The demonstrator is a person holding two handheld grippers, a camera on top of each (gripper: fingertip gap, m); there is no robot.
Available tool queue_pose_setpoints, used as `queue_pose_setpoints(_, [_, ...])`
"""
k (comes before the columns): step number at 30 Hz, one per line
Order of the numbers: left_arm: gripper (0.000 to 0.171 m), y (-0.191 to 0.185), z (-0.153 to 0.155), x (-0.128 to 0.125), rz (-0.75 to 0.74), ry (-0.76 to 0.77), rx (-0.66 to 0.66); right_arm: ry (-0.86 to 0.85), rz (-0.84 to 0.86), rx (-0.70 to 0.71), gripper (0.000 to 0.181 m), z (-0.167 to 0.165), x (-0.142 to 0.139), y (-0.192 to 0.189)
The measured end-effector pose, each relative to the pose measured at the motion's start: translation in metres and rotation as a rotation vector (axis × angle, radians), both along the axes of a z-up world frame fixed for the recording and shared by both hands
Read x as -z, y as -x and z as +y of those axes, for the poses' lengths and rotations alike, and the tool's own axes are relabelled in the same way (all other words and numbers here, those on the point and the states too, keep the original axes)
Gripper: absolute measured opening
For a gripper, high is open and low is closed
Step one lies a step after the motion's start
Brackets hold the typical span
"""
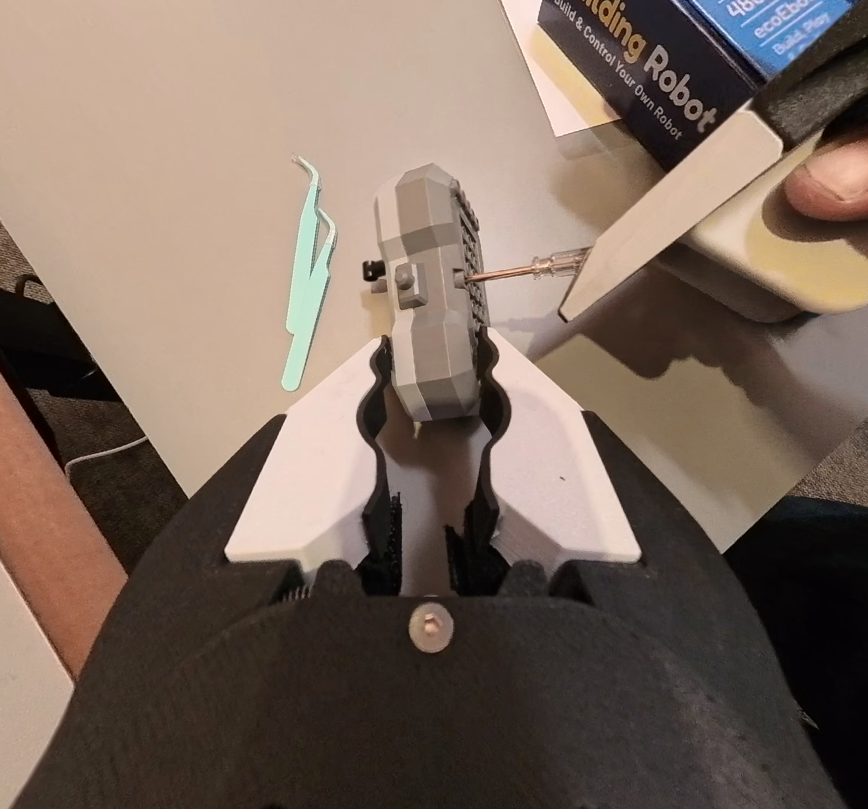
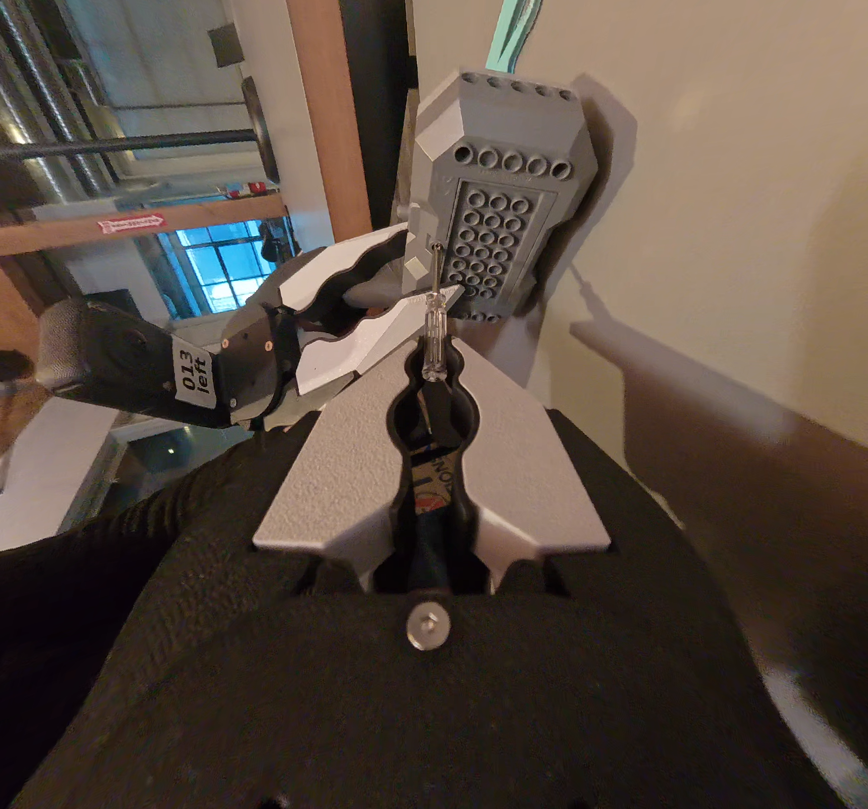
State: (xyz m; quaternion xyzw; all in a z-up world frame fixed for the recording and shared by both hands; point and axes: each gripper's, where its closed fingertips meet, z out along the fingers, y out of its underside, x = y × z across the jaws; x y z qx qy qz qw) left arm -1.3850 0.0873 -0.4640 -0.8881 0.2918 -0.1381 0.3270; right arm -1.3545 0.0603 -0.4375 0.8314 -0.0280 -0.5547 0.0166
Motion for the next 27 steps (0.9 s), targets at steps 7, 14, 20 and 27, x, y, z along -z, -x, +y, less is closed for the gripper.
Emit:
queue_pose_setpoints(7, [0.034,-0.001,0.000,0.000,-0.002,0.005,-0.002,-0.564,-0.469,-0.322,0.004,0.001,0.010,-0.031])
queue_pose_setpoints(14, [0.034,-0.002,-0.001,0.000,0.010,0.008,0.005,-1.089,-0.801,-0.652,0.004,0.008,0.007,-0.027])
queue_pose_setpoints(20, [0.034,-0.003,-0.001,0.000,-0.001,0.014,-0.004,-1.159,-0.837,-0.677,0.003,0.011,0.009,-0.023])
queue_pose_setpoints(27, [0.034,-0.004,-0.001,0.000,-0.002,0.016,-0.005,-1.177,-0.850,-0.683,0.003,0.017,0.010,-0.023])
